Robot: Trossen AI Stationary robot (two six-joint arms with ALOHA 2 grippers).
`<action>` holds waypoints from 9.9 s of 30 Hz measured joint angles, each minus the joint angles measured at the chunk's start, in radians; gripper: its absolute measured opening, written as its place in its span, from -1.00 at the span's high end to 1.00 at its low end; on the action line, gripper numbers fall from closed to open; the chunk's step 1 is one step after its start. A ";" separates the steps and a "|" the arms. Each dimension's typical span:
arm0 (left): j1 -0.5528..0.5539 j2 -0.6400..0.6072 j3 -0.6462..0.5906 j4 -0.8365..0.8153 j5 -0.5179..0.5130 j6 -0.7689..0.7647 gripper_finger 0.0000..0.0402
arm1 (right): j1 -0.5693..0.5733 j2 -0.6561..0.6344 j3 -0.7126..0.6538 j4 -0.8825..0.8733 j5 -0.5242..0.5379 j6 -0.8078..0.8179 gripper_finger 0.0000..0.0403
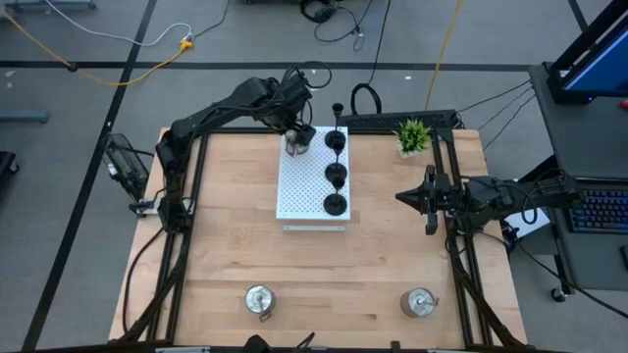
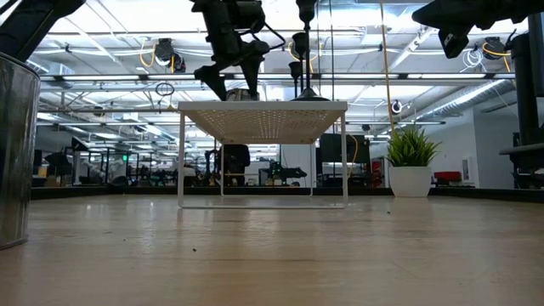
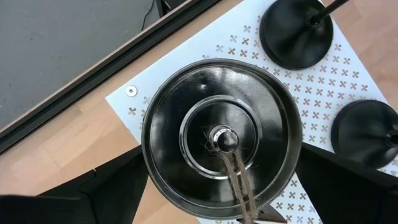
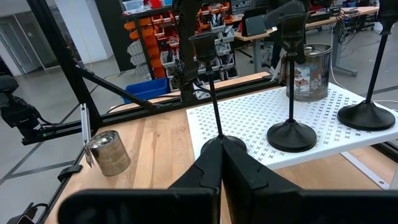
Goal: Pick & Place candle stick holders
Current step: Put the top silver scented candle on the shelf, then put the left silver scented candle on the shelf aligned with the other silver scented candle
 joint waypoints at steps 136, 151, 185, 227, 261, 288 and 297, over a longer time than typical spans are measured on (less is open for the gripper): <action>-1.122 -0.020 -0.481 0.080 0.139 -1.156 -0.99 | 0.000 0.000 0.000 -0.053 -0.103 -0.079 1.00; -1.118 -0.028 -0.481 0.080 0.143 -1.126 -0.99 | 0.000 0.000 0.000 -0.053 -0.103 -0.079 1.00; -1.130 -0.028 -0.589 0.206 0.144 -1.155 -0.99 | 0.000 0.000 0.000 -0.052 -0.103 -0.079 1.00; -1.134 -0.029 -0.665 0.285 0.201 -1.201 -0.81 | 0.000 0.000 0.000 -0.052 -0.103 -0.079 1.00; -0.940 -0.419 -0.666 0.073 0.252 -0.968 -0.77 | 0.000 0.000 0.000 -0.041 -0.101 -0.078 1.00; -0.325 -0.315 -0.169 -0.174 0.030 -0.206 -0.77 | -0.001 0.000 0.000 -0.029 -0.095 -0.053 1.00; -0.243 -0.075 0.058 -0.287 -0.048 0.004 -0.77 | -0.001 0.000 0.000 -0.029 -0.095 -0.053 1.00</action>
